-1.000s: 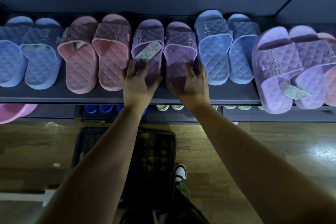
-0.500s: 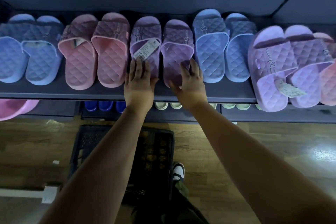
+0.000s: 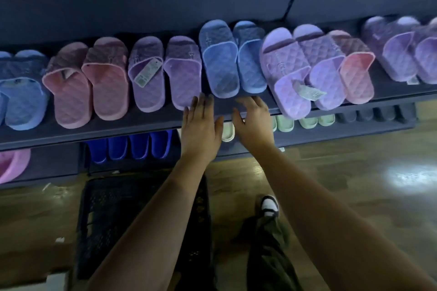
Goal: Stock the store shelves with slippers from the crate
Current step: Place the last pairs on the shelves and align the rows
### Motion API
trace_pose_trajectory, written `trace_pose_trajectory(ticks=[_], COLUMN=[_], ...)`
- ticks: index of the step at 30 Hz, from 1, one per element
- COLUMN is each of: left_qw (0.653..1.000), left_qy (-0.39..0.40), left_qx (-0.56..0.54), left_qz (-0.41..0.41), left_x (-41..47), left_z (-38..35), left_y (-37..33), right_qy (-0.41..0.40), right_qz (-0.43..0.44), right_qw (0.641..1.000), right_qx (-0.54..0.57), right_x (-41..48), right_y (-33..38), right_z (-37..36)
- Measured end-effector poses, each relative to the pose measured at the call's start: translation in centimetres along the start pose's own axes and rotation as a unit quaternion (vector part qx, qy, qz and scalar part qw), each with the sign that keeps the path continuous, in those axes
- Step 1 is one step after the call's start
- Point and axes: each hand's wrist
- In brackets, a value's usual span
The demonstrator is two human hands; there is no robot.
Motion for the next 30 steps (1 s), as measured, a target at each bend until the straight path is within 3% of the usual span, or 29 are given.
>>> trace_pose_trajectory(ticks=[4,15,22,30], left_qw=[1.0,0.996,0.991,0.979], left_qy=[-0.005,-0.048,-0.081,-0.073], left_qx=[-0.018,-0.044,-0.074,-0.149], left_qz=[-0.022,0.067,0.078,0.119], left_x=[1.0,5.1,6.0,8.0], left_z=[-1.5,-6.3,-7.6,-8.4], left_y=[-5.0,-17.8,-19.6,-18.3], right_qy=[0.008,0.038,0.042,0.033], right_qz=[-0.026,0.034,0.029,-0.036], right_qw=[1.0,0.999,0.998,0.998], right_qx=[-0.002,-0.014,-0.045,0.03], right_x=[1.0,5.7,7.9,10.2], right_y=[-3.6,-13.5,-16.9,-16.3], right_z=[4.1,14.5,15.1,12.5])
Point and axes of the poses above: each hand's wrist, its own x-axis towards the middle knuckle, its own z-axis out of the back of the hand, y = z × x
